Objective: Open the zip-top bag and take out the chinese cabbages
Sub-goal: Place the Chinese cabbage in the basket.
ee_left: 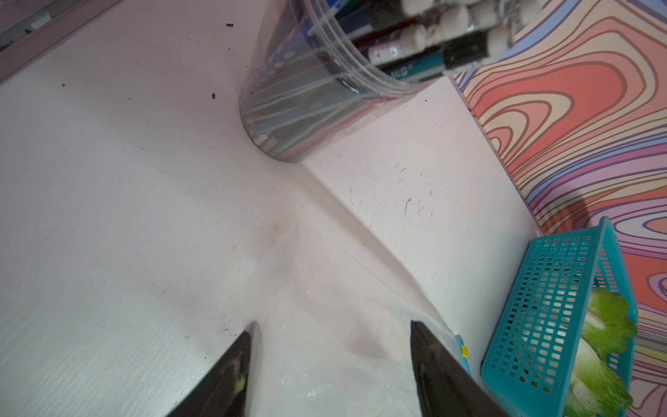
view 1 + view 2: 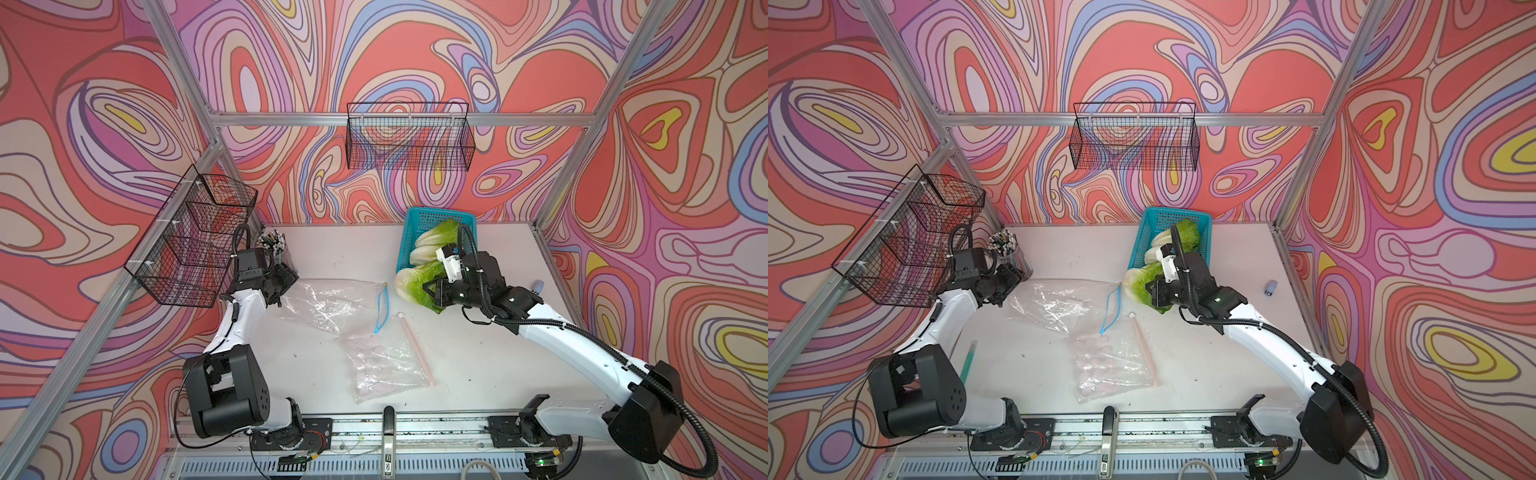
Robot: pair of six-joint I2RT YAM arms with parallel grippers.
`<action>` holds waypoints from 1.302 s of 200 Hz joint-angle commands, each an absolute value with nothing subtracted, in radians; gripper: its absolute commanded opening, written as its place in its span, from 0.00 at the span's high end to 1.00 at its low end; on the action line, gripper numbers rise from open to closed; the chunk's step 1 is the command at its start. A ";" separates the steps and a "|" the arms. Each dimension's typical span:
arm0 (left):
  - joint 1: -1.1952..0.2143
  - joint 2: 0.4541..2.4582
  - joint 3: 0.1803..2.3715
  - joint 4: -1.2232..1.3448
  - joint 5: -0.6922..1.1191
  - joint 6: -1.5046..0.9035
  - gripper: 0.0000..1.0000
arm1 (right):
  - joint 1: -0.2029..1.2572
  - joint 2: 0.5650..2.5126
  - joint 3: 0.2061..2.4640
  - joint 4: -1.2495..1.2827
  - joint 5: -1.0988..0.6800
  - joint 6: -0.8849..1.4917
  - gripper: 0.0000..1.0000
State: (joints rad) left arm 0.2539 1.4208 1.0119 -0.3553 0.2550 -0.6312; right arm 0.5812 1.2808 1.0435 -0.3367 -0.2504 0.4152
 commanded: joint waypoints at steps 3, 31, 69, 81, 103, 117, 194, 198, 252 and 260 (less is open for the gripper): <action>0.249 1.397 1.026 -0.385 0.226 -0.609 0.20 | 0.567 1.280 1.091 -0.330 -0.260 0.384 1.00; 0.248 1.394 1.032 -0.398 0.214 -0.601 0.17 | 0.550 1.296 1.122 -0.348 -0.271 0.362 1.00; 0.240 1.391 1.046 -0.424 0.182 -0.583 0.15 | 0.519 1.308 1.156 -0.365 -0.282 0.338 1.00; 0.235 1.392 1.052 -0.437 0.168 -0.576 0.14 | 0.514 1.312 1.164 -0.369 -0.287 0.331 1.00; 0.225 1.406 1.080 -0.484 0.138 -0.553 0.14 | 0.507 1.315 1.173 -0.371 -0.291 0.325 1.00; 0.217 1.420 1.107 -0.524 0.115 -0.531 0.13 | 0.502 1.319 1.177 -0.373 -0.293 0.321 1.00; 0.211 1.554 1.296 -0.777 0.122 -0.396 0.13 | 0.491 1.313 1.196 -0.404 -0.288 0.310 1.00; 0.210 1.555 1.299 -0.779 0.124 -0.394 0.13 | 0.491 1.313 1.196 -0.404 -0.287 0.310 1.00; 0.211 1.494 1.261 -0.710 0.142 -0.389 0.14 | 0.483 1.319 1.210 -0.417 -0.291 0.296 1.00; 0.210 1.477 1.247 -0.684 0.154 -0.391 0.14 | 0.480 1.319 1.213 -0.419 -0.291 0.293 1.00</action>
State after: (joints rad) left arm 0.2150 1.5360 1.2739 -0.7120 0.1318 -0.4122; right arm 0.4889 1.3121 1.1679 -0.4274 -0.2848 0.3210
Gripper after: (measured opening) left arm 0.859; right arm 0.050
